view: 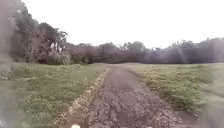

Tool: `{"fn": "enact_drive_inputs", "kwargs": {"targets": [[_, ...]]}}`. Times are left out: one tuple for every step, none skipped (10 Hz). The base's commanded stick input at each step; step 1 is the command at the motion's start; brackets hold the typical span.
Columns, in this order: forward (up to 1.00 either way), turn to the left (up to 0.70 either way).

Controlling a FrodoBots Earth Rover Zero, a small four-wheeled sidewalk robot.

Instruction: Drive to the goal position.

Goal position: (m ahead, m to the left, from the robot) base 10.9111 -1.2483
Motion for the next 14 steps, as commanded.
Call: {"fn": "enact_drive_inputs", "kwargs": {"targets": [[0.7, 0.0], [0.7, 0.0], [0.7, 0.0], [0.7, -0.02], [0.7, -0.02], [0.7, -0.28], [0.7, -0.32], [0.7, -0.35], [0.7, -0.35], [0.7, -0.35], [0.7, -0.35], [0.7, -0.35], [0.7, -0.21], [0.7, -0.08]]}}
